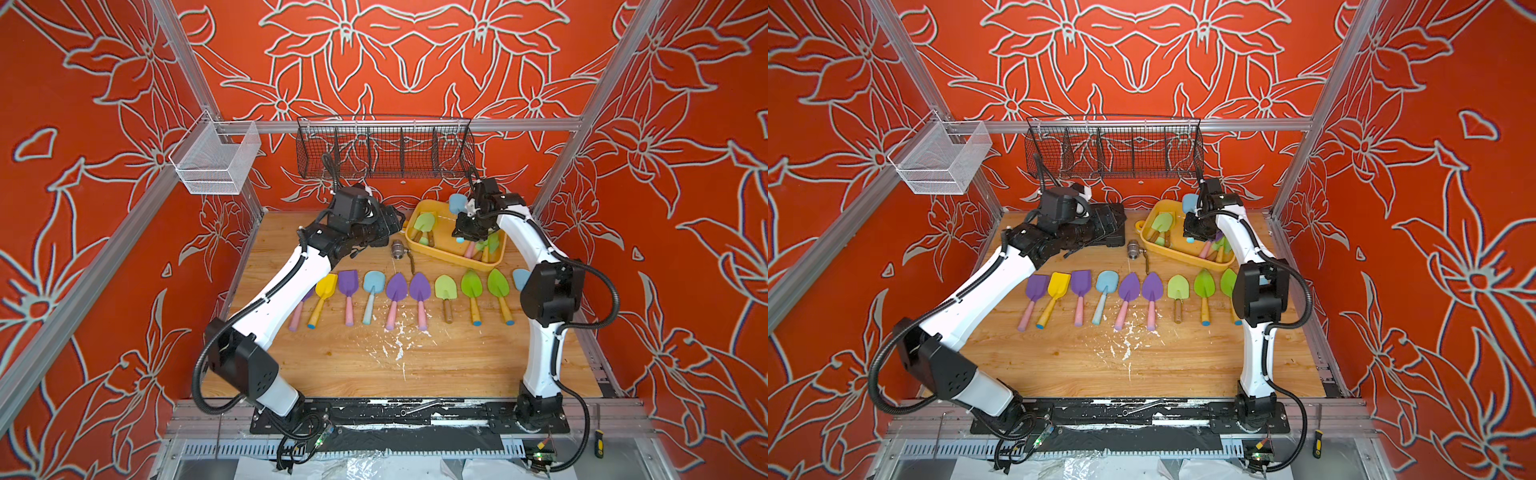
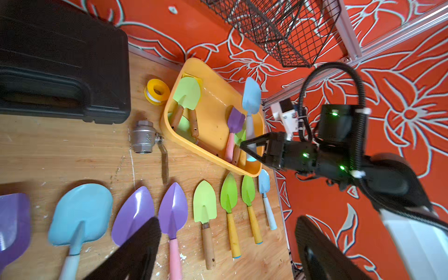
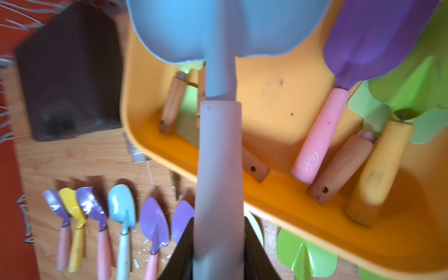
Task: Take the shovel out of the storage box
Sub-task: Pick up the shovel from the storage box, then place the shovel at the center of the board.
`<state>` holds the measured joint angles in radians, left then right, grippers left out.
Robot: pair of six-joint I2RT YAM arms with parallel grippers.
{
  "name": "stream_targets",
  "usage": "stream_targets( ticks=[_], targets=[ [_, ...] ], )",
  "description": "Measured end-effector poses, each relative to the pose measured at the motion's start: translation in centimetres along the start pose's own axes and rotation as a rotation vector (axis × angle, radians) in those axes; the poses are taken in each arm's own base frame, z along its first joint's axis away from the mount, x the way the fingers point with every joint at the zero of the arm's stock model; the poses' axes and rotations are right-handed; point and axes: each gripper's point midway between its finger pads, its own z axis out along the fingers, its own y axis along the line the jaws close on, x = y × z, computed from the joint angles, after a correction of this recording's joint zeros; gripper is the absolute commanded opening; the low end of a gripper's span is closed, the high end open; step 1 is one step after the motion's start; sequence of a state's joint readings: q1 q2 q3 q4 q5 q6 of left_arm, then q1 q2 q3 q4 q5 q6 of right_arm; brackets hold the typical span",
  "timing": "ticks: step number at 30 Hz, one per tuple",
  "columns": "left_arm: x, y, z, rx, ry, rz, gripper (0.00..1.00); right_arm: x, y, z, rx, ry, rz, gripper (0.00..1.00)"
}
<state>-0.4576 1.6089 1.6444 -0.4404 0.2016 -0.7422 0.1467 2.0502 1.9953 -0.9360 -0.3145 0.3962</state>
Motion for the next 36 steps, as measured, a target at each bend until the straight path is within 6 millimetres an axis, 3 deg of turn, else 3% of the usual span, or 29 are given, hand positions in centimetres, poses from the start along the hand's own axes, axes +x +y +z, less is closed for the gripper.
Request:
stream_targets(
  ticks=[6,10,16,20,27,36],
  targets=[
    [1.3,-3.2,4.7,0.077,0.075,-0.022,0.85,3.7,1.2,-3.5,-0.063,-0.012,0.031,0.00],
    [3.3,-5.3,7.5,0.152,0.141,-0.040,0.83,7.1,3.3,-5.4,-0.125,-0.006,0.035,0.00],
    [5.6,-5.8,10.4,0.173,0.217,-0.052,0.75,11.3,7.5,-7.5,-0.218,0.007,-0.005,0.00],
    [6.3,-4.8,10.9,0.139,0.238,-0.058,0.70,13.0,8.6,-7.9,-0.245,0.022,-0.010,0.00],
    [6.4,-3.2,11.4,0.080,0.219,-0.051,0.63,14.2,8.9,-8.2,-0.263,0.034,0.004,0.00],
    [5.8,-2.3,11.5,0.055,0.195,-0.030,0.29,15.7,10.2,-8.6,-0.299,0.056,-0.007,0.00]
  ],
)
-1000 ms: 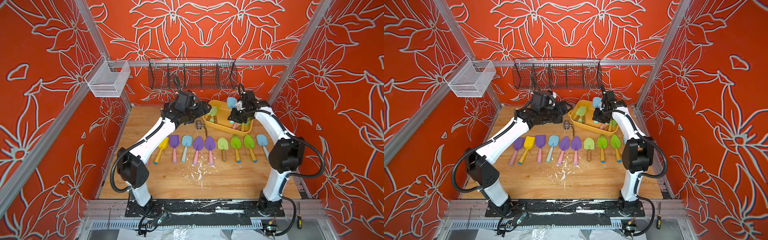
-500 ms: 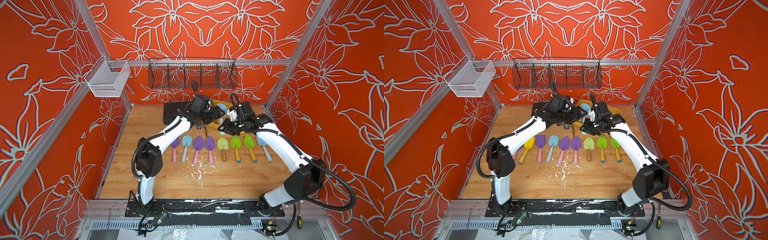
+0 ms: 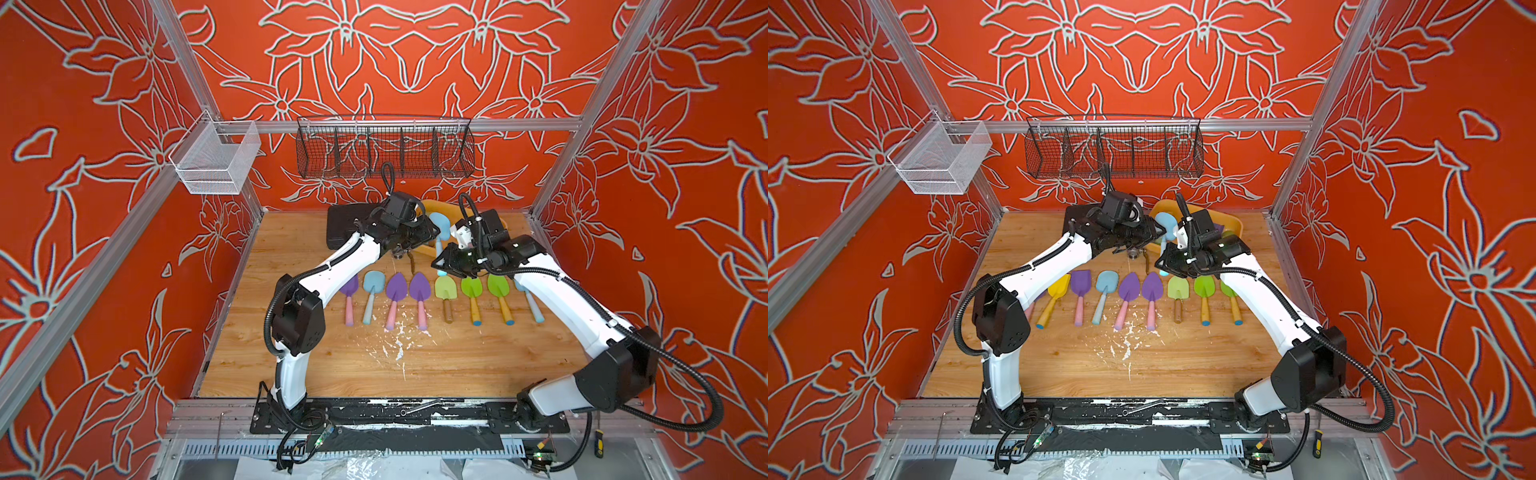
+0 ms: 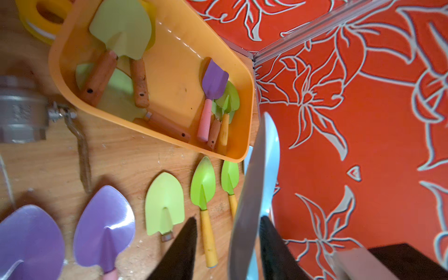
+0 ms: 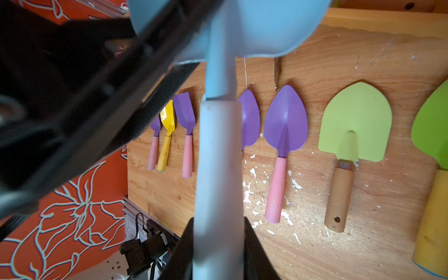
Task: Take the shovel out of the storage box
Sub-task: Place the shovel at the center of the board.
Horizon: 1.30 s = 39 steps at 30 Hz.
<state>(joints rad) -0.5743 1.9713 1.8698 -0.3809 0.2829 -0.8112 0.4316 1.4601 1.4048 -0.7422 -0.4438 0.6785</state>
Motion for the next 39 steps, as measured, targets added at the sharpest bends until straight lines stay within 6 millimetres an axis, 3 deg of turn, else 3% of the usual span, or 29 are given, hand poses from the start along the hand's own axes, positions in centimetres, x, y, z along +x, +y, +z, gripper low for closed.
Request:
stream_targets(
  ticks=[6,10,12,14,16,19,23,27,32,35,39],
  targets=[
    [-0.6,0.7,-0.1,-0.011,-0.010,0.038,0.00,0.6,0.7,0.0,-0.021,0.019,0.004,0.00],
    [-0.2,1.6,0.3,-0.013,0.001,0.036,0.00,0.7,0.4,-0.2,-0.013,0.023,0.018,0.02],
    [0.0,1.5,0.4,0.002,0.006,0.038,0.00,0.9,0.3,-0.2,-0.007,0.028,0.021,0.39],
    [0.2,1.5,0.3,0.013,0.015,0.049,0.00,0.8,0.4,-0.2,-0.008,0.024,0.006,0.56],
    [0.6,1.9,0.2,0.017,0.032,0.061,0.00,0.3,0.5,-0.7,-0.007,0.009,-0.019,0.64],
    [1.1,2.3,-0.3,0.030,0.060,0.081,0.00,-1.9,0.5,-2.2,-0.011,-0.050,-0.044,0.65],
    [1.7,1.9,-1.5,0.078,0.084,0.099,0.00,-5.8,-1.4,-4.1,-0.008,-0.152,-0.013,0.61],
    [2.0,0.2,-3.0,0.154,0.096,0.118,0.00,-8.6,-3.1,-3.0,-0.027,-0.172,0.013,0.51],
    [1.9,-2.1,-4.6,0.232,0.091,0.147,0.00,-9.9,-2.7,-0.1,-0.094,-0.135,0.007,0.41],
    [1.9,-2.4,-4.8,0.244,0.092,0.152,0.00,-10.3,-2.0,0.0,-0.131,-0.141,-0.007,0.41],
    [1.7,-2.2,-4.8,0.240,0.088,0.153,0.00,-10.6,-1.7,-0.4,-0.138,-0.164,-0.022,0.54]
  ],
)
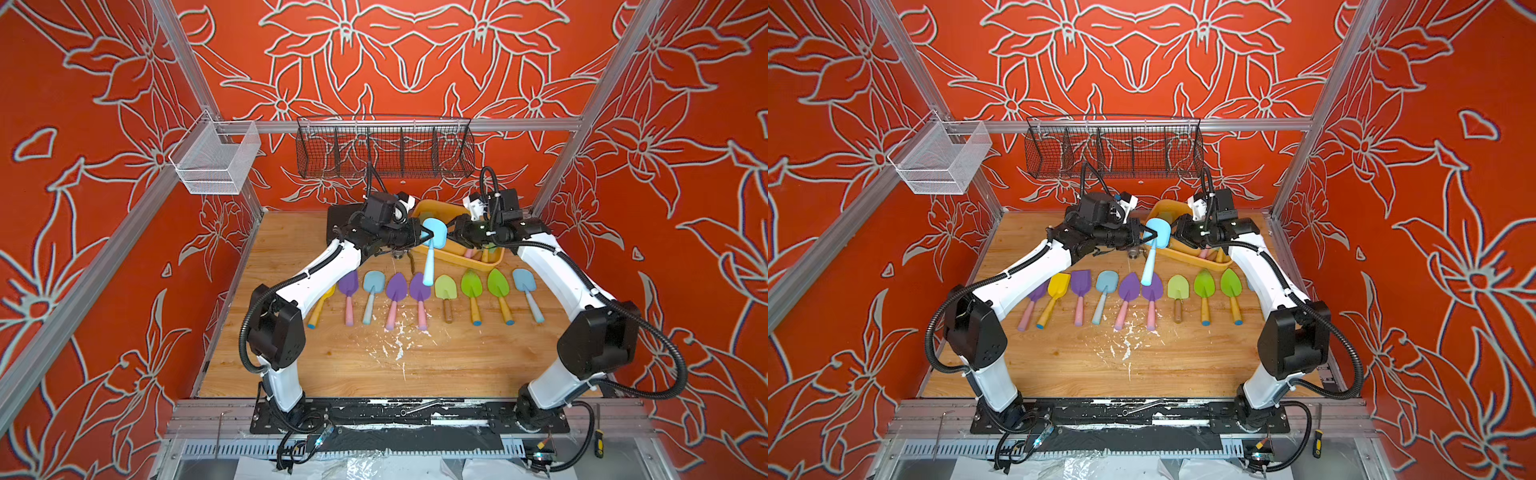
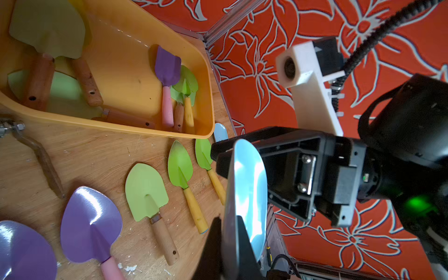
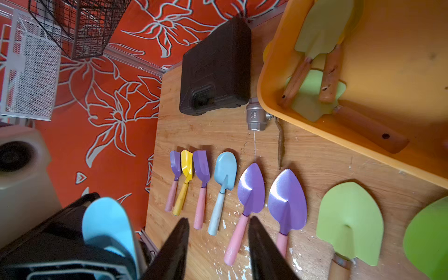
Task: Take the shovel out of the storage box
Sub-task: Place the shovel at the center of the board.
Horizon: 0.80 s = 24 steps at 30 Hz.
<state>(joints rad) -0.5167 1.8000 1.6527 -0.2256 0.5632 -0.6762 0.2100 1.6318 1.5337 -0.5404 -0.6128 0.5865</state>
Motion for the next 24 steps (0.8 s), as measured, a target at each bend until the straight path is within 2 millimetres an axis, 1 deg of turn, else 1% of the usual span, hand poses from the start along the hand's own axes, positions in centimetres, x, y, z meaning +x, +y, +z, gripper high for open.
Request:
stream_targets(
  ticks=[3,6,8,10,12,14,18,21,23,24],
  targets=[
    [0.2,0.1,0.0,-0.005,0.007,0.001,0.00,-0.1,-0.7,-1.0,0.024,-0.028,0.013,0.61],
    [0.4,0.3,0.0,-0.012,0.015,-0.004,0.00,-0.2,-1.2,-2.5,0.041,-0.071,0.030,0.63],
    [0.5,0.4,0.0,-0.013,0.018,-0.004,0.00,-0.5,-0.5,-3.7,0.015,-0.108,0.015,0.61],
    [0.5,0.3,0.0,-0.011,0.021,-0.003,0.00,-0.8,0.4,-4.3,-0.027,-0.132,-0.006,0.60],
    [0.5,0.1,-0.1,-0.006,0.022,-0.002,0.00,-0.8,1.2,-4.4,-0.066,-0.138,-0.025,0.59],
    [0.3,-0.2,-0.2,0.002,0.022,0.002,0.00,-0.4,1.6,-3.9,-0.098,-0.131,-0.039,0.58],
    [0.2,-0.7,-0.2,0.015,0.025,0.007,0.00,0.9,1.8,-2.8,-0.127,-0.089,-0.041,0.50],
    [0.3,-0.8,-0.2,0.021,0.031,0.009,0.00,1.3,2.3,-2.3,-0.155,-0.079,-0.051,0.43],
    [0.4,-0.8,-0.3,0.026,0.035,0.010,0.00,1.4,2.6,-2.2,-0.168,-0.076,-0.059,0.33],
    [0.4,-0.9,-0.3,0.027,0.036,0.010,0.00,1.5,2.9,-2.1,-0.178,-0.074,-0.065,0.26]
  ],
)
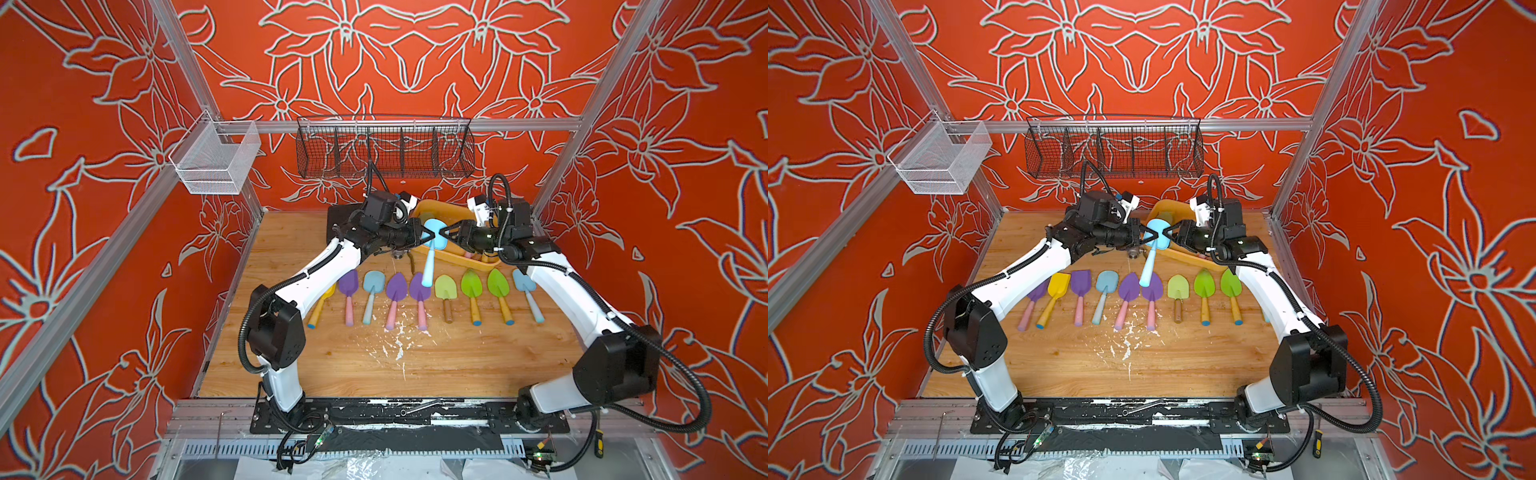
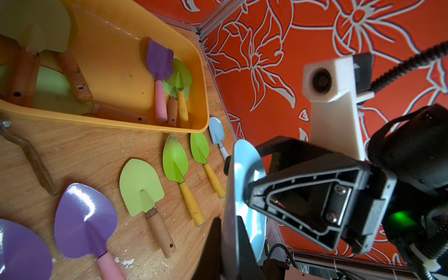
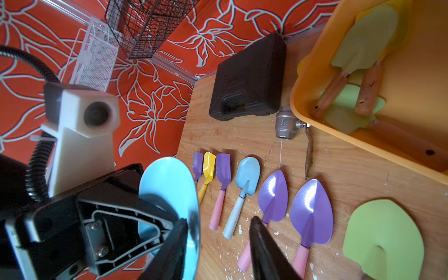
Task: Take the shovel out of the storage box
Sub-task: Place the shovel at the center of the board.
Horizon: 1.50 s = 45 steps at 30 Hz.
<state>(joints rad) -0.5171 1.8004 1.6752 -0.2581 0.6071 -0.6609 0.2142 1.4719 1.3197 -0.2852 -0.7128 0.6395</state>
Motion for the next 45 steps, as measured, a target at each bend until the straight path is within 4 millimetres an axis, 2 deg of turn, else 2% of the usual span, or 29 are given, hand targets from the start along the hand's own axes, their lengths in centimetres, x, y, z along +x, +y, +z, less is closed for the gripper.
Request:
stream_targets(
  ticks=[4,7,9,10,12,15,17,19,22,24,27,29,36,40,45],
  targets=[
    [0.1,0.2,0.0,-0.003,0.004,-0.004,0.00,0.1,0.8,0.3,-0.044,0.007,-0.005,0.00],
    [-0.1,0.1,0.0,0.008,0.006,0.001,0.00,-0.1,1.1,0.2,-0.066,0.009,0.022,0.00],
    [-0.2,0.1,-0.1,0.009,0.006,0.004,0.22,0.0,1.2,0.2,-0.070,0.012,0.026,0.00],
    [-0.2,0.2,-0.1,0.006,0.006,0.001,0.41,0.0,1.2,0.2,-0.072,0.011,0.024,0.00],
    [-0.3,0.5,-0.3,-0.005,0.005,-0.007,0.64,0.3,1.0,0.3,-0.057,0.018,0.029,0.00],
    [-0.9,1.1,-0.8,-0.050,-0.012,-0.023,0.79,0.8,-0.2,0.4,0.014,0.022,0.060,0.00],
    [-1.1,1.8,-1.5,-0.109,-0.033,-0.029,0.83,1.1,-1.5,0.2,0.085,0.015,0.086,0.00],
    [-1.1,2.3,-3.1,-0.192,-0.060,-0.020,0.87,1.1,-2.7,-0.2,0.158,-0.004,0.114,0.00],
    [0.1,1.0,-5.6,-0.271,-0.094,0.043,0.88,0.8,-3.7,-0.7,0.224,-0.042,0.148,0.00],
    [1.9,-1.3,-6.8,-0.293,-0.096,0.111,0.87,0.5,-4.2,-1.0,0.263,-0.071,0.164,0.00],
    [4.9,-4.3,-7.5,-0.292,-0.060,0.189,0.87,0.6,-4.8,-1.1,0.310,-0.094,0.178,0.00],
    [6.5,-4.7,-7.3,-0.311,-0.019,0.218,0.84,1.0,-4.9,-1.0,0.330,-0.089,0.183,0.00],
    [9.6,0.0,-3.5,-0.497,0.167,0.249,0.77,1.5,-4.7,-0.4,0.358,-0.073,0.181,0.00],
    [11.0,2.1,-2.4,-0.544,0.247,0.256,0.71,1.5,-4.4,-0.3,0.361,-0.076,0.173,0.00],
    [11.8,3.1,-2.1,-0.571,0.291,0.286,0.46,1.8,-4.3,-0.2,0.372,-0.072,0.172,0.00]
  ],
)
